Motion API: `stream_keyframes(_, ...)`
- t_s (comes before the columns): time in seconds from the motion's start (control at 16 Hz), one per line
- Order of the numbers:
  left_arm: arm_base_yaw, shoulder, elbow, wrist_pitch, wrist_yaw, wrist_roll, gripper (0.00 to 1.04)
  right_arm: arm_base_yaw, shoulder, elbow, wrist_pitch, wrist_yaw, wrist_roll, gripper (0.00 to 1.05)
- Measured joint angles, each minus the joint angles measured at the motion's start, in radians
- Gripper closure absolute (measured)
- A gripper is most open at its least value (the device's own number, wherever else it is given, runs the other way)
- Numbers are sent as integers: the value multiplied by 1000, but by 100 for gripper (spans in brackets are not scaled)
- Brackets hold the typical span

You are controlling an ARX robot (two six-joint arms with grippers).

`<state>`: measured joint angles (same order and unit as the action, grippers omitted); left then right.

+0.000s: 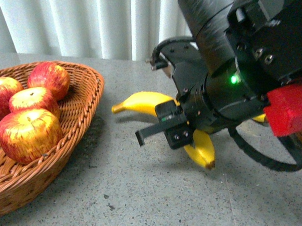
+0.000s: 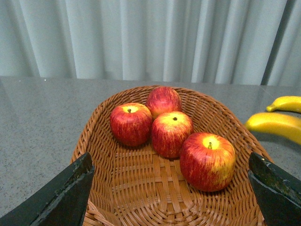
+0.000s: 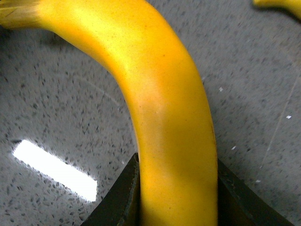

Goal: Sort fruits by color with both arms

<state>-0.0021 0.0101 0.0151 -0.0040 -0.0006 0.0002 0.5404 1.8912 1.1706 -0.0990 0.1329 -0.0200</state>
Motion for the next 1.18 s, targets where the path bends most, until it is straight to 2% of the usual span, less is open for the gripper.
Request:
stream_keyframes(0.25, 0, 0, 0, 0, 0, 0, 7, -93, -112, 43, 44, -63, 0, 72)
stream_keyframes(0.31, 0, 0, 0, 0, 0, 0, 7, -129, -157, 44, 74, -105, 0, 72)
stream_keyframes(0.56, 0, 0, 0, 0, 0, 0, 7, -303, -323, -29, 175, -260, -30, 72)
stream_keyframes(0.94, 0, 0, 0, 0, 0, 0, 7, -580, -415, -242, 237, -400, -164, 72)
stream_keyframes(1.18, 0, 0, 0, 0, 0, 0, 7, -743, -416, -299, 273, -447, -297, 72)
